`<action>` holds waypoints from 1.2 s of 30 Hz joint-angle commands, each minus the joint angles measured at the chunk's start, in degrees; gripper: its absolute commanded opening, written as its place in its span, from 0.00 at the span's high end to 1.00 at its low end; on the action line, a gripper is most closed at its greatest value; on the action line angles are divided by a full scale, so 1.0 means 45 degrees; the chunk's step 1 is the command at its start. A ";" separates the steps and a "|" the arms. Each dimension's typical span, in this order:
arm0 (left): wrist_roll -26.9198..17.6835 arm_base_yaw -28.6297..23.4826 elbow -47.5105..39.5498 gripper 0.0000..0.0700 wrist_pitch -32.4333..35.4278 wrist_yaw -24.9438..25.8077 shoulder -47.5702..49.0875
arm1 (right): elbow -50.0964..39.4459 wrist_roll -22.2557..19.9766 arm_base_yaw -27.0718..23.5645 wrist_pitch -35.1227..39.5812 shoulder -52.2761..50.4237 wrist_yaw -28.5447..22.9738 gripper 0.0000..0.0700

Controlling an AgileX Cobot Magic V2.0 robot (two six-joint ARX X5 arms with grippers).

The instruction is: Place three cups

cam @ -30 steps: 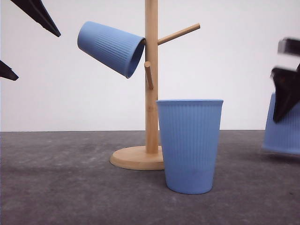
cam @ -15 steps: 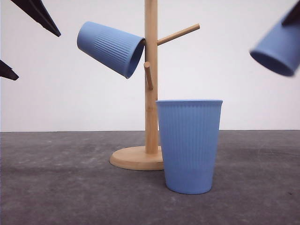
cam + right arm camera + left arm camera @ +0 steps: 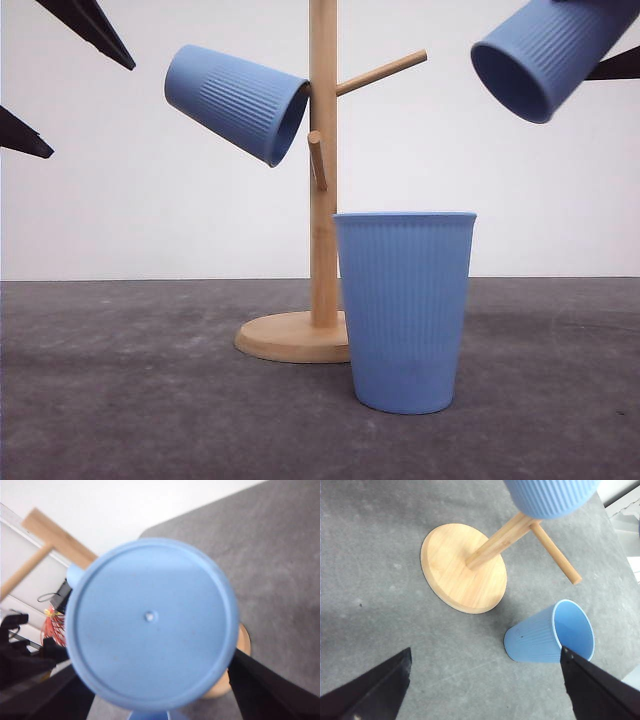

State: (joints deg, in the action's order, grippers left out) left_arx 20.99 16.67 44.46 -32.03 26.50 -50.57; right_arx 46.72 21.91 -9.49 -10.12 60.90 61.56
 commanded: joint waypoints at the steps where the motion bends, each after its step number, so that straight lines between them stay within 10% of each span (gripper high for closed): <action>1: -0.0087 0.0039 0.0113 0.21 0.0076 0.0010 -0.0053 | 0.0097 0.1012 0.0089 0.1068 0.0400 0.0075 0.35; 12: -0.0083 0.0039 0.0113 0.21 0.0082 0.0010 -0.0053 | 0.0097 0.2702 0.0931 0.5450 0.2118 0.0149 0.35; 36: 0.0213 0.0039 0.0113 0.21 0.0082 0.0010 -0.0053 | 0.0097 0.1895 0.2856 0.8508 0.4615 0.0738 0.35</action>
State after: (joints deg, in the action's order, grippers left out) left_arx 21.88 16.67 44.47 -32.03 26.50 -50.57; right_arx 46.70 31.77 3.33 27.20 80.68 64.86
